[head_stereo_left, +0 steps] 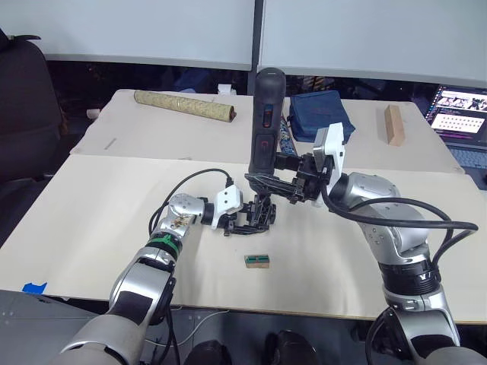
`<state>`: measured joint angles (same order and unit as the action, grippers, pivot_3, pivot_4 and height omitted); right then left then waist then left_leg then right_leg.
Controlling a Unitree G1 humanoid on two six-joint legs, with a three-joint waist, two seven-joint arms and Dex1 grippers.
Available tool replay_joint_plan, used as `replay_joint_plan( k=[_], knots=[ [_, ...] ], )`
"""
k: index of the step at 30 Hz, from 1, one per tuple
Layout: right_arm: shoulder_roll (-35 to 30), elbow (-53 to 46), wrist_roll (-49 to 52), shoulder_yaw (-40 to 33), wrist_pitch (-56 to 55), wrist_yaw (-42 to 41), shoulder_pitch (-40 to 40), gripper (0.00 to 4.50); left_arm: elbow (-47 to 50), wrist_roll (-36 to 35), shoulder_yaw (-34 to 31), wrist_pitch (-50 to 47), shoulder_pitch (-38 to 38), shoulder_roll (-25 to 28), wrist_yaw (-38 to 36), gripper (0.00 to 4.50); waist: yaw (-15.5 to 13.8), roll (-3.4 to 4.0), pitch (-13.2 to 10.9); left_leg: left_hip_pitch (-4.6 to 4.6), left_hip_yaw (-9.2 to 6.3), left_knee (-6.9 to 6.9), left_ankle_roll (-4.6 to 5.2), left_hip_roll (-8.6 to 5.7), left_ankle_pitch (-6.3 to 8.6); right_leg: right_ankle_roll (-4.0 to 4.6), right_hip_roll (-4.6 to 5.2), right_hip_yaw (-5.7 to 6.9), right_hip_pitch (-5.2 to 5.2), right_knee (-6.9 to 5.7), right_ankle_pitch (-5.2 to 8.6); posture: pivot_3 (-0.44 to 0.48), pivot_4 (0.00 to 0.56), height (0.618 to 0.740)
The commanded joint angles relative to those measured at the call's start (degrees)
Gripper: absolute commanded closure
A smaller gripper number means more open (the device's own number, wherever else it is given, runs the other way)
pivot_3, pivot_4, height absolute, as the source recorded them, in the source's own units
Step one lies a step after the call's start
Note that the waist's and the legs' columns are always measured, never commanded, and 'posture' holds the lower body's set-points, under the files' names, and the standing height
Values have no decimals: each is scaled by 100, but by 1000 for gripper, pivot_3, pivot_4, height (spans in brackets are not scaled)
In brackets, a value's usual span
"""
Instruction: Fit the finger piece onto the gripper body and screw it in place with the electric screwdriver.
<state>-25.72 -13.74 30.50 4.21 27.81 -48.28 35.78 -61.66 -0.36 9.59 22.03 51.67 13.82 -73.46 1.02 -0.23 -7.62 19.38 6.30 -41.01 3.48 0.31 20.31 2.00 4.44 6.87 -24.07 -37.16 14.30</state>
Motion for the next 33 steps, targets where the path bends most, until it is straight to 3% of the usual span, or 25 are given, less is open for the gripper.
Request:
replay_joint_plan(
  k=[1, 9, 17, 21, 23, 26, 31, 33],
  knots=[
    [-140, -61, -144, 46, 88, 8, -26, 2557, 90, -68, -102, 30, 102, 75, -87, 2225, 0, 0, 0, 1, 0, 0, 0, 0, 0, 0, 0, 0, -1, 0, 0, 0, 150, 740],
    [-102, -941, 449, -295, 259, 116, 191, 2557, 66, -11, -44, 52, 22, -9, -116, 2225, -6, 0, 0, 21, -2, 2, 0, 0, 0, 0, -3, 7, -17, -1, 0, 0, 150, 740],
    [35, -1405, 1557, -812, 995, 723, 1019, 2558, -3, 91, 4, 68, -10, -19, -117, 2225, -13, 1, -1, 46, -17, 1, 0, -10, 0, 0, -8, 27, -25, -3, 0, 0, 150, 740],
    [-66, -1661, 2037, -877, 1372, 894, 841, 2558, -11, 78, -58, -71, 50, 24, 9, 2225, -17, 1, -1, 46, -20, 0, 0, -12, 0, 0, -6, 28, -19, -1, 0, 0, 150, 740],
    [-113, -1717, 2124, -883, 1445, 939, 743, 2558, 73, -22, -150, -215, 86, 123, -59, 1153, -17, 1, -2, 46, -19, 0, 0, -12, 0, 0, -6, 27, -19, -2, 0, 0, 150, 740],
    [-142, -1742, 2341, -934, 1569, 996, 658, 2558, 430, -214, -246, -319, 0, 434, -496, 0, 27, -2, -4, 48, -12, 0, 0, -11, 0, 0, -7, 21, -31, -4, 0, 0, 150, 740],
    [-282, -1810, 2688, -1001, 1674, 971, 504, 2558, 1566, -635, -342, -772, -407, 1064, -1265, 0, 31, -1, -4, 46, -15, 3, -5, -6, -3, 1, -9, 24, -30, -4, 0, 0, 150, 740],
    [-415, -1868, 2799, -1013, 1691, 882, 378, 2558, 2510, -902, -279, -1146, -792, 1350, -1639, 0, 31, 1, -6, 47, -16, 4, -5, -9, -3, 1, -8, 25, -30, -3, 0, 0, 150, 740]
  ],
)
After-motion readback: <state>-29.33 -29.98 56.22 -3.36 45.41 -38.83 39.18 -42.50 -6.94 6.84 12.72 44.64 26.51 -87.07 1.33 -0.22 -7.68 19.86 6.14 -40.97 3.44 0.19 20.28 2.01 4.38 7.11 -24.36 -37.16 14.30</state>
